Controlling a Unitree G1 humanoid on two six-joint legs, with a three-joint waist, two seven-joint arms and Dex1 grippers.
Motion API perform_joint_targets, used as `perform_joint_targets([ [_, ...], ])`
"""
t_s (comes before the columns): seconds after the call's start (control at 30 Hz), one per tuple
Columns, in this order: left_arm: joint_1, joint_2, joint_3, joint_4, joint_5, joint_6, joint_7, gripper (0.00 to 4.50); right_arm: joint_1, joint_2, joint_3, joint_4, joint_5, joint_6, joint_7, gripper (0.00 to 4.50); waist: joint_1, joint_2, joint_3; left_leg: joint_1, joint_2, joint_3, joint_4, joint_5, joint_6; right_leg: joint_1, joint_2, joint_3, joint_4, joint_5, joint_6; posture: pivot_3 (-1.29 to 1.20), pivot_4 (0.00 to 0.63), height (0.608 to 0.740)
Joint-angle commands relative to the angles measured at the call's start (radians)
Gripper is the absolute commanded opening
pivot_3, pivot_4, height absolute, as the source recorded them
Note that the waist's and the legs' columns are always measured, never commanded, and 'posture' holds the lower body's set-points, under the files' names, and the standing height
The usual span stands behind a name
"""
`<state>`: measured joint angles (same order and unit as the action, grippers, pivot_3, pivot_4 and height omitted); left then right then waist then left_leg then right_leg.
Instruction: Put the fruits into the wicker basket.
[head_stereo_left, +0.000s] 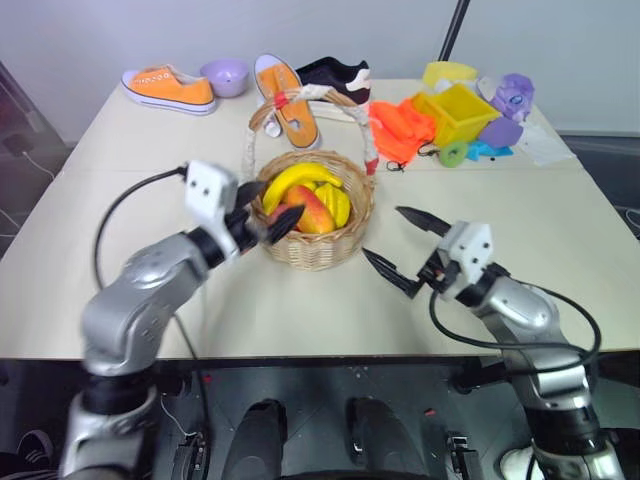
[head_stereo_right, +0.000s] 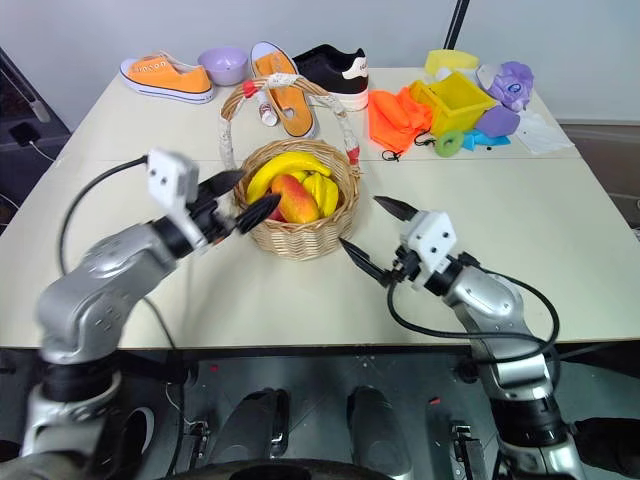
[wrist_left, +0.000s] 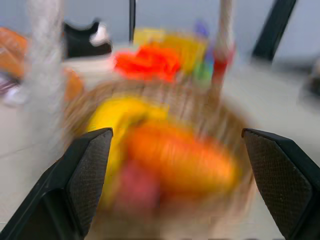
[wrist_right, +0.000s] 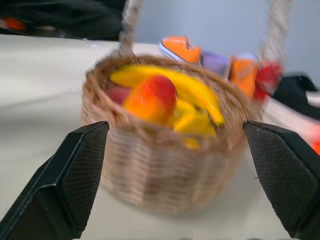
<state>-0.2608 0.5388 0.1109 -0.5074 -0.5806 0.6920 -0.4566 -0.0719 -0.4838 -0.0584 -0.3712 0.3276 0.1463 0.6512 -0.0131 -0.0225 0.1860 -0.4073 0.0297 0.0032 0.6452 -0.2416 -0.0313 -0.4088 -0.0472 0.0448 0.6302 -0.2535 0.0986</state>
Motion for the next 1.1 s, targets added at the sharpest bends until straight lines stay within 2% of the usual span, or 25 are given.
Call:
perform_joint_targets([
  [0.03,0.115,0.010,0.084,-0.044,-0.036,-0.099,-0.096,4.40,0.000,0.011,-0.055,-0.043,0.021,-0.004,-0.044,4.50,0.000,0.000,0.000,0.000,0.000,0.001,0.001,0.000,0.000,0.000,-0.001,0.000,0.000,-0.001,-0.001,0.00,0.150,0.740],
  [0.1,0.184,0.035,0.136,0.030,0.045,-0.187,-0.098,4.40,-0.024,0.025,-0.055,-0.026,0.003,0.025,-0.091,4.50,-0.001,0.000,0.000,0.000,0.001,0.002,0.002,0.000,0.000,0.000,-0.002,0.001,-0.001,0.000,-0.002,0.00,0.150,0.740],
  [0.23,0.252,0.020,0.302,0.159,-0.022,-0.323,-0.190,4.40,-0.067,0.043,-0.039,0.006,-0.020,0.052,-0.136,4.50,-0.003,0.000,0.000,0.000,0.002,0.003,0.002,0.000,0.000,-0.001,-0.001,0.002,-0.001,0.002,-0.006,0.00,0.150,0.740],
  [0.33,0.309,0.027,0.339,0.200,0.013,-0.417,-0.242,4.40,-0.076,0.040,-0.035,0.008,-0.019,0.056,-0.136,4.50,-0.001,0.000,0.000,0.000,0.002,0.004,0.002,0.000,0.000,-0.001,-0.002,0.002,-0.002,0.002,-0.006,0.00,0.150,0.740],
  [0.57,0.292,0.015,0.322,0.165,-0.021,-0.410,-0.215,4.40,-0.207,0.055,-0.014,0.051,0.005,0.117,-0.138,4.50,-0.001,0.000,0.000,-0.001,0.002,0.005,0.002,0.000,0.000,-0.002,-0.003,0.002,-0.003,0.002,-0.006,0.00,0.150,0.740],
  [0.73,0.293,-0.008,0.297,0.125,-0.051,-0.405,-0.220,4.40,-0.432,0.102,0.041,0.244,-0.058,0.138,-0.172,4.50,-0.009,0.000,0.000,0.000,0.002,0.006,0.002,0.000,0.000,-0.002,-0.001,0.003,-0.002,0.002,-0.006,0.00,0.150,0.740],
  [0.87,0.331,0.002,0.303,0.084,-0.102,-0.398,-0.271,4.40,-0.551,0.123,0.073,0.373,-0.095,0.150,-0.172,4.50,-0.007,0.000,0.000,-0.001,0.003,0.006,0.000,0.000,0.000,-0.004,0.001,0.003,0.000,0.002,-0.006,0.00,0.150,0.740],
  [1.1,0.404,0.031,0.298,0.023,-0.117,-0.416,-0.337,4.40,-0.653,0.146,0.083,0.457,-0.108,0.232,-0.177,4.50,-0.005,0.000,0.000,-0.002,0.003,0.007,-0.001,0.000,0.000,-0.005,0.000,0.003,0.000,0.002,-0.006,0.00,0.150,0.740],
])
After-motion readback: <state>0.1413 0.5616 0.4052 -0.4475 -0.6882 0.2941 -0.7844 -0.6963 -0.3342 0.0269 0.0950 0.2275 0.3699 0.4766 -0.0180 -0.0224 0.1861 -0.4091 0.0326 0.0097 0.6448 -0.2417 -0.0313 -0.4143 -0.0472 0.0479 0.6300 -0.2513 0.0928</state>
